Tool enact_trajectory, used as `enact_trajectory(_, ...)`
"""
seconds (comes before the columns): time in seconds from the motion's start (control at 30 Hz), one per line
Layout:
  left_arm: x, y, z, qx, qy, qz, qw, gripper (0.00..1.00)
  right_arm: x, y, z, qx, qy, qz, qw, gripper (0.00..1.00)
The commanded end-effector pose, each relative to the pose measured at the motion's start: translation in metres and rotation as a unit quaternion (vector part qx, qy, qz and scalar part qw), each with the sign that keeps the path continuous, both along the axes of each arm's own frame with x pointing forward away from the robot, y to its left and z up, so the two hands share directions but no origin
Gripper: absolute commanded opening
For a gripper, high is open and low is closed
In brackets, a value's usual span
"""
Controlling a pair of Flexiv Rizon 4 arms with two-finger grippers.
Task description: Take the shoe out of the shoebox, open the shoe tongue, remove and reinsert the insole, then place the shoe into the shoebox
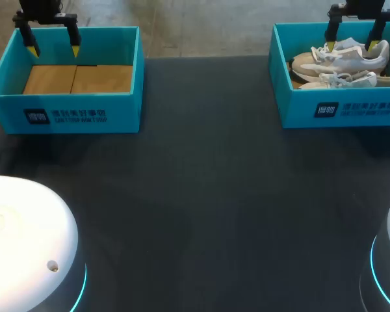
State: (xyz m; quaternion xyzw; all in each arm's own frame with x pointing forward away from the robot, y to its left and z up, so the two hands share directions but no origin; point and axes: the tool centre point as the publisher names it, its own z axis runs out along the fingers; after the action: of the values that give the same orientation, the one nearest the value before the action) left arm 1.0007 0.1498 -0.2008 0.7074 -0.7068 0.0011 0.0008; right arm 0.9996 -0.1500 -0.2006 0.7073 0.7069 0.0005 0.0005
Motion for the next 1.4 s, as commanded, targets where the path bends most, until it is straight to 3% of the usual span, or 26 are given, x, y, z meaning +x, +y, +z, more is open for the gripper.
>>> enact_trajectory(0.03, 0.0, 0.0, 0.0, 0.001, 0.0, 0.0, 1.0, 1.0, 0.0, 0.0, 0.0, 0.0, 0.0, 0.0, 1.0, 1.0)
enact_trajectory(0.63, 0.0, 0.0, 0.0, 0.001, 0.0, 0.0, 1.0, 1.0, 0.0, 0.0, 0.0, 0.0, 0.0, 0.0, 1.0, 1.0)
enact_trajectory(1.07, 0.0, 0.0, 0.0, 0.001, 0.0, 0.0, 1.0, 1.0, 0.018, -0.076, -0.022, -0.025, -0.015, -0.069, 0.997, 1.0)
enact_trajectory(1.4, 0.0, 0.0, 0.0, 0.001, 0.0, 0.0, 1.0, 1.0, 0.012, -0.116, -0.044, -0.024, -0.018, -0.106, 0.994, 1.0)
